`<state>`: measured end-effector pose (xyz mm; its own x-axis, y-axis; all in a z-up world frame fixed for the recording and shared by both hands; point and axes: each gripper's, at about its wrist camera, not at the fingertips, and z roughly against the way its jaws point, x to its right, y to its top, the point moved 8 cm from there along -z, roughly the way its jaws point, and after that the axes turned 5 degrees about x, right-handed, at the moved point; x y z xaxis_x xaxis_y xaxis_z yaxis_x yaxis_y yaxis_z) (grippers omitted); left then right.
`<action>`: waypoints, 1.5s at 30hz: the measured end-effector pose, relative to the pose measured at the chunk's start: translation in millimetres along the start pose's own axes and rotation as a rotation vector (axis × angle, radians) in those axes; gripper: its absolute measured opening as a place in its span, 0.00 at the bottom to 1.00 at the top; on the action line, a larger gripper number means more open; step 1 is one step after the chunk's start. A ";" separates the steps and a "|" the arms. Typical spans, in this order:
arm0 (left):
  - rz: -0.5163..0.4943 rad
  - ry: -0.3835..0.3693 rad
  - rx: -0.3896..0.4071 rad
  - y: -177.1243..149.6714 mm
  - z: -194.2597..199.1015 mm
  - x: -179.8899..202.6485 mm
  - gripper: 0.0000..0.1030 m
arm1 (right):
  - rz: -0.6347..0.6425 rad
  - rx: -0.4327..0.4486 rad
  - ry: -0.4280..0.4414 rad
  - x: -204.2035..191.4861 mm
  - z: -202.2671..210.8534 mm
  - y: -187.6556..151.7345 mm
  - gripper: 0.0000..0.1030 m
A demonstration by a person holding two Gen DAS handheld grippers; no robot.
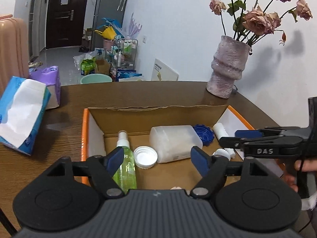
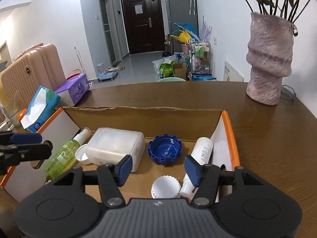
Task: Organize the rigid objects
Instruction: 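Carry the adapter and white cap into the box and release both, then withdraw both tools from the box toward the remaining items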
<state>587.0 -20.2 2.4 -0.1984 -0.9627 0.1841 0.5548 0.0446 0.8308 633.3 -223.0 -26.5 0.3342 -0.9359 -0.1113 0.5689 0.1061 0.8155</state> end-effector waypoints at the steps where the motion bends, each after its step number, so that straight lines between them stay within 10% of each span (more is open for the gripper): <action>1: -0.002 0.002 -0.010 -0.6 2.6 0.9 0.75 | 0.003 0.001 -0.001 0.1 3.6 1.0 0.56; 31: -0.076 0.182 0.240 -62.7 222.9 63.8 0.91 | 0.176 0.217 -0.006 -69.7 237.6 -51.5 0.70; 45: -0.101 0.151 0.290 -123.1 282.3 84.8 0.94 | 0.139 0.226 0.012 -82.3 270.7 -105.3 0.70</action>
<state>273.8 -32.0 63.9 -0.1068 -0.9938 0.0311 0.2811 -0.0002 0.9597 342.4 -248.0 50.5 0.4070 -0.9134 0.0050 0.3351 0.1545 0.9294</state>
